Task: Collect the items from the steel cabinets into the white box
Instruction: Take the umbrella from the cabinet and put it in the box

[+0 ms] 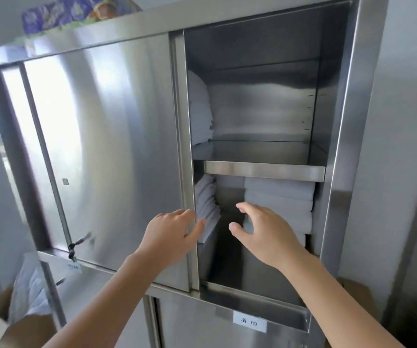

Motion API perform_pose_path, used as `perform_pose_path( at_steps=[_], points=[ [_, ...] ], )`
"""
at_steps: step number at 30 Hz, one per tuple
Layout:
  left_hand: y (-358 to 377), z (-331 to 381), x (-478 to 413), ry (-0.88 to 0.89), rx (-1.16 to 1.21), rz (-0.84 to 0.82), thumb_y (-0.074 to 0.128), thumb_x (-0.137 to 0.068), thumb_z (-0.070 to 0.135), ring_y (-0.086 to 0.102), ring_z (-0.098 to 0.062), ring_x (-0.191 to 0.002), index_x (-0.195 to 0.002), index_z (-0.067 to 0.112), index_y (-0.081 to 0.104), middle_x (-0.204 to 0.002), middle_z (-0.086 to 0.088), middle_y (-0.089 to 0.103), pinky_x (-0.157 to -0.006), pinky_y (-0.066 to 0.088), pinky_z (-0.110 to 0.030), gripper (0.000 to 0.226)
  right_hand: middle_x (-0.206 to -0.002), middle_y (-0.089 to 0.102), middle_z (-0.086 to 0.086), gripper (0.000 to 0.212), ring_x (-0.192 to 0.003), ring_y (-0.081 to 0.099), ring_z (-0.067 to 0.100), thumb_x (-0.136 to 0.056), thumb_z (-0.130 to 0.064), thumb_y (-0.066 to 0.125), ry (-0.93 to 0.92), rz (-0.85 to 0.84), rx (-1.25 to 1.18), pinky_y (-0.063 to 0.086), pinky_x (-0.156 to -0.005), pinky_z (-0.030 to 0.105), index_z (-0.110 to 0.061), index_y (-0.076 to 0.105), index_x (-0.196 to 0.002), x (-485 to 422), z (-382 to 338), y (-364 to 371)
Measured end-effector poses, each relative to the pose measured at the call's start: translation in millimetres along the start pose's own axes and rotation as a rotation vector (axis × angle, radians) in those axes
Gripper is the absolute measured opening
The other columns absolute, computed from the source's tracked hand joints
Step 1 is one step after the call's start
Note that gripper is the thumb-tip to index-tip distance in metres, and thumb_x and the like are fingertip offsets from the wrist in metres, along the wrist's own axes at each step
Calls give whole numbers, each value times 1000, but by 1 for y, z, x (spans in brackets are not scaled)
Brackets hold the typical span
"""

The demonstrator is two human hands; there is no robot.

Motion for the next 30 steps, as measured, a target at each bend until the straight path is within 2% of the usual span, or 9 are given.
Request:
perform_pose_path(
  at_steps=[3, 7, 11, 15, 19, 24, 27, 30],
  points=[
    [-8, -13, 4, -22, -15, 21, 17, -92, 66, 64, -15, -82, -106, 35, 62, -96, 14, 68, -72, 43, -29, 56, -141, 60, -8, 57, -127, 55, 16, -98, -56, 49, -32, -4, -6, 48, -98, 34, -28, 47, -148, -13, -14, 5],
    [-9, -31, 9, -56, -27, 18, 25, -96, 62, 64, -19, -82, -101, 31, 61, -93, 11, 67, -72, 45, -31, 48, -138, 62, -9, 56, -125, 56, 16, -97, -56, 50, -66, -7, -28, 48, -95, 34, -29, 48, -147, -20, -31, 16],
    [-1, -29, 10, -34, -14, 15, 24, -95, 63, 64, -17, -80, -104, 33, 62, -94, 14, 67, -68, 37, -30, 48, -136, 63, -9, 56, -121, 57, 16, -97, -56, 49, -57, -17, -30, 49, -93, 34, -29, 48, -147, -17, -27, 23],
    [15, -15, 9, -19, -38, 1, 14, -91, 68, 58, -13, -71, -104, 36, 62, -91, 14, 67, -67, 35, -28, 59, -140, 60, -9, 57, -125, 56, 15, -99, -56, 49, -47, -25, -38, 51, -97, 34, -29, 46, -149, -17, -10, 28],
    [24, 2, 8, -28, -104, -25, 16, -91, 68, 65, -19, -78, -102, 33, 62, -91, 11, 68, -69, 39, -29, 59, -140, 61, -10, 57, -123, 57, 15, -98, -57, 49, -56, -17, -87, 51, -94, 33, -29, 46, -148, -11, 10, 29],
    [22, 34, -2, -74, -119, -24, 19, -93, 68, 65, -15, -81, -106, 37, 61, -97, 14, 69, -71, 41, -29, 54, -142, 60, -10, 59, -125, 56, 15, -97, -57, 49, -97, -24, -135, 49, -96, 33, -29, 45, -150, -6, 39, 19],
    [24, 62, -2, -115, -151, -9, 17, -93, 67, 60, -10, -74, -106, 38, 61, -95, 18, 67, -67, 35, -25, 54, -143, 59, -9, 59, -127, 55, 15, -97, -57, 49, -150, -52, -163, 50, -97, 34, -29, 45, -150, -4, 55, 8],
    [29, 88, 4, -154, -158, -26, 15, -91, 68, 51, -6, -72, -107, 36, 62, -100, 19, 68, -69, 35, -25, 59, -143, 59, -9, 60, -128, 55, 14, -97, -58, 49, -203, -90, -188, 51, -97, 33, -29, 45, -150, 2, 67, 4]
  ],
)
Point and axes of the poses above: each hand's wrist, its own x-axis away from the middle knuckle, its own y-axis out of the palm, z = x × y, the point moved 7 cm from there along -x, towards the middle knuckle
